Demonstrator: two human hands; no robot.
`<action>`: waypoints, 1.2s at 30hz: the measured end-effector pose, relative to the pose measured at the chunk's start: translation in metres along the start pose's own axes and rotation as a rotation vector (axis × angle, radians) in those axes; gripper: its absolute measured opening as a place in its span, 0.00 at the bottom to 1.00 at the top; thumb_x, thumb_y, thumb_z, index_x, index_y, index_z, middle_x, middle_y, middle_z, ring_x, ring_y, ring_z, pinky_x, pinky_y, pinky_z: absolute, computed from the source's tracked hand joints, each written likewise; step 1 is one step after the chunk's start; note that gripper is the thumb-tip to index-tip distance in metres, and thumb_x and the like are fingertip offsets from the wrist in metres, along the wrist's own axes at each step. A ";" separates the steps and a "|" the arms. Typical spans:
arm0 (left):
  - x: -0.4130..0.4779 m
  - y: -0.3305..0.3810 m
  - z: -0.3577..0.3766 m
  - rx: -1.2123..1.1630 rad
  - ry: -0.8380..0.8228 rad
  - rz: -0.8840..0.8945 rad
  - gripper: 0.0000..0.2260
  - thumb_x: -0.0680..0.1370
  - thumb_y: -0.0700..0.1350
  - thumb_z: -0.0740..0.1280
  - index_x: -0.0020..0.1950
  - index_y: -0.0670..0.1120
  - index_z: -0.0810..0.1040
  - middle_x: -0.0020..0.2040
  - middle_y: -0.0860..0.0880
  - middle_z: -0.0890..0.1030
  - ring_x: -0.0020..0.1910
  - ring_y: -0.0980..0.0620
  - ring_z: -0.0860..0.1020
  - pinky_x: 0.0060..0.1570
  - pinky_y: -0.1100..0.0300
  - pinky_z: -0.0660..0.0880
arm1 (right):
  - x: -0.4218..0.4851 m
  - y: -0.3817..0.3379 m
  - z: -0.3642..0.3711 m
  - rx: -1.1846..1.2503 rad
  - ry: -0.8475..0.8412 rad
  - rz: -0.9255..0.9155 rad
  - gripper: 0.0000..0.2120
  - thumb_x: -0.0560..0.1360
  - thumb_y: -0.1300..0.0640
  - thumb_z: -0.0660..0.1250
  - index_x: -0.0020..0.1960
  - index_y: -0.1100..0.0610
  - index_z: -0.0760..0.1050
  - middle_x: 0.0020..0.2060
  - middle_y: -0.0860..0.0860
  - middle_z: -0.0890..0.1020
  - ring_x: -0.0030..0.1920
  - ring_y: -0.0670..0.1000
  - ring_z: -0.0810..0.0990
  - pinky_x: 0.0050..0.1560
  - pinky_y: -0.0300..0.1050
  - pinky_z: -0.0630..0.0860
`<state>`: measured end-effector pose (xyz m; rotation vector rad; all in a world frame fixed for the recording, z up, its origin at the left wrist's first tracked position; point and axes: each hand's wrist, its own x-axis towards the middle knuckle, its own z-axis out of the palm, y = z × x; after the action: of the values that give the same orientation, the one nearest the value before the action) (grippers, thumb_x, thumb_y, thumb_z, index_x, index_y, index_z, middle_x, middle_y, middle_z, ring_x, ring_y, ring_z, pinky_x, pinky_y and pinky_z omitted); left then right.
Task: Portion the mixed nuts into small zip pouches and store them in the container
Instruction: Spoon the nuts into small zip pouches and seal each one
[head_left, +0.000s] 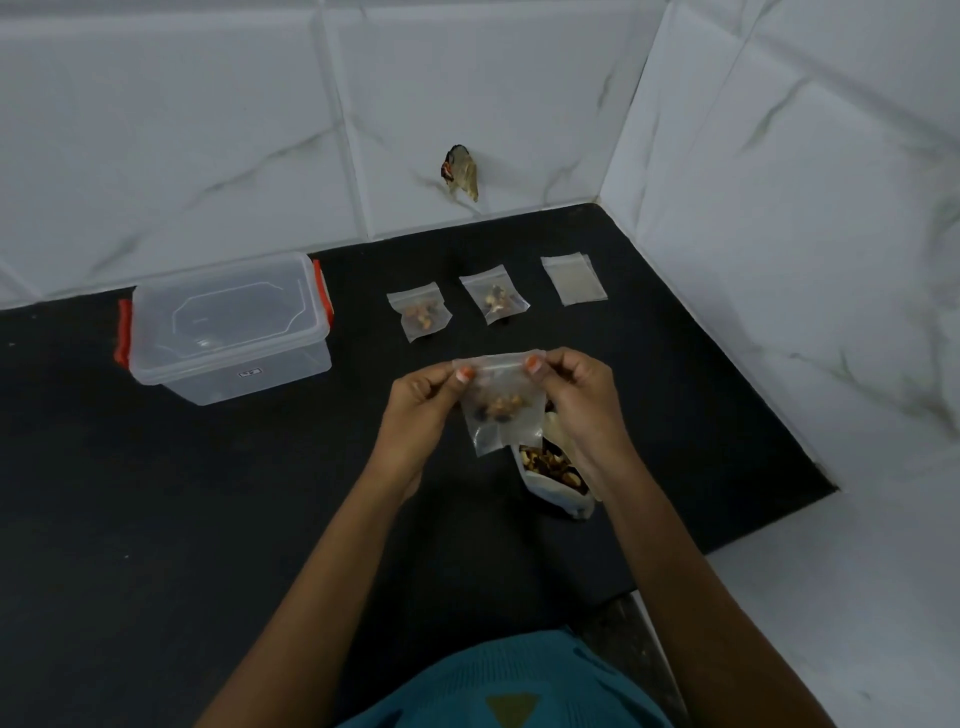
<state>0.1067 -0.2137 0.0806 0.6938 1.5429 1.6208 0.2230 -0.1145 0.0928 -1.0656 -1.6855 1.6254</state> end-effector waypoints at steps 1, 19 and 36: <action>0.002 -0.002 -0.002 -0.007 0.010 -0.013 0.10 0.79 0.41 0.59 0.51 0.48 0.79 0.50 0.48 0.82 0.51 0.54 0.81 0.50 0.60 0.78 | 0.002 0.002 0.001 0.015 -0.014 0.011 0.04 0.76 0.60 0.64 0.43 0.57 0.77 0.39 0.49 0.79 0.41 0.44 0.79 0.43 0.37 0.78; 0.093 -0.061 -0.028 0.082 0.498 -0.250 0.09 0.74 0.40 0.68 0.42 0.49 0.69 0.43 0.45 0.78 0.48 0.46 0.81 0.47 0.51 0.80 | 0.106 0.051 0.051 -0.337 -0.227 0.193 0.17 0.73 0.68 0.66 0.61 0.59 0.72 0.53 0.58 0.79 0.55 0.52 0.78 0.49 0.39 0.75; 0.116 -0.086 -0.028 0.508 0.391 -0.189 0.10 0.76 0.37 0.65 0.57 0.41 0.76 0.60 0.44 0.71 0.53 0.54 0.75 0.53 0.61 0.75 | 0.143 0.070 0.067 -0.736 -0.256 0.161 0.17 0.73 0.64 0.66 0.61 0.60 0.71 0.54 0.57 0.79 0.55 0.55 0.78 0.55 0.51 0.76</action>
<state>0.0340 -0.1368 -0.0219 0.4815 2.2750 1.2773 0.1028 -0.0338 -0.0017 -1.3938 -2.5317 1.2804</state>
